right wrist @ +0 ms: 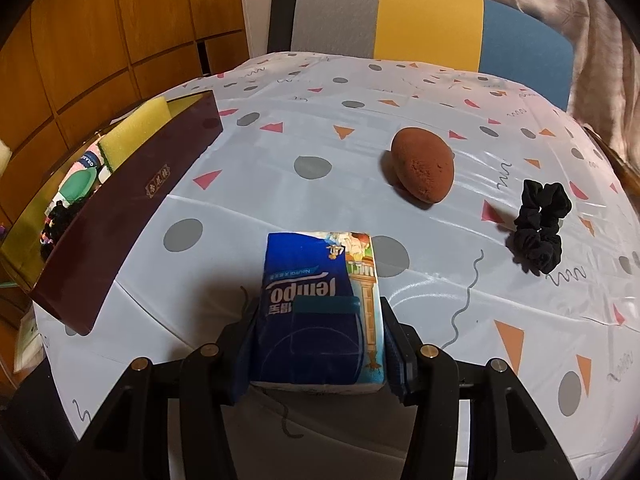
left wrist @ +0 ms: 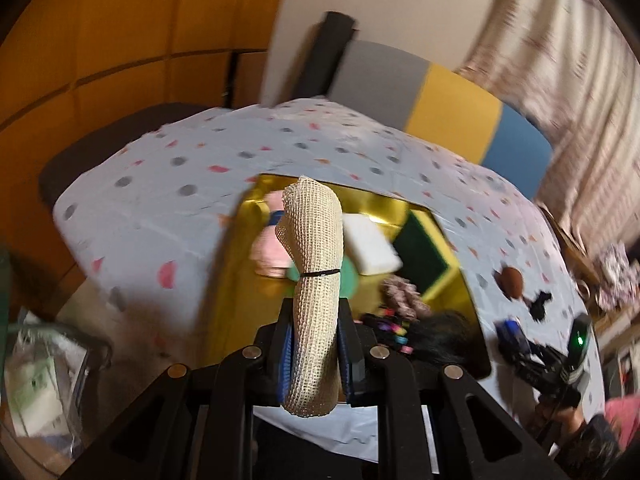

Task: Organize soft objects
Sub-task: 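Lower the beige loofah into the gold tray and open the left tool while the right tool holds the tissues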

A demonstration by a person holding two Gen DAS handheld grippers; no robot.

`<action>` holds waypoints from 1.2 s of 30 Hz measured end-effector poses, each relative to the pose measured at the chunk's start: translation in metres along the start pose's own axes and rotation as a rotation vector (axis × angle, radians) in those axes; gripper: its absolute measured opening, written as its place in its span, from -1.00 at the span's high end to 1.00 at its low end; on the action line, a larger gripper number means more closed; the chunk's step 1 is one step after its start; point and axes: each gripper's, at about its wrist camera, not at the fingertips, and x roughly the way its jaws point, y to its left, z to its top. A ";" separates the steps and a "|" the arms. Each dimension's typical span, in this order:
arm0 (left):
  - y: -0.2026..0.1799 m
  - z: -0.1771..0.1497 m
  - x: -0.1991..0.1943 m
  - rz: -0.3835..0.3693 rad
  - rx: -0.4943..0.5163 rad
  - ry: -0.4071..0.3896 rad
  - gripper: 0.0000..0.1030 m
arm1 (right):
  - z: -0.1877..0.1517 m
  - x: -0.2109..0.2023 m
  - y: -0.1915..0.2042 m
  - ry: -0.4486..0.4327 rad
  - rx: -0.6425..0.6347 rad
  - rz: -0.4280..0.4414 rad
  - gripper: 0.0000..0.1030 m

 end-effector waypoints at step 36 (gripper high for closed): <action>0.001 0.001 0.046 0.154 0.016 0.024 0.22 | -0.001 -0.001 -0.001 -0.010 0.032 -0.008 -0.04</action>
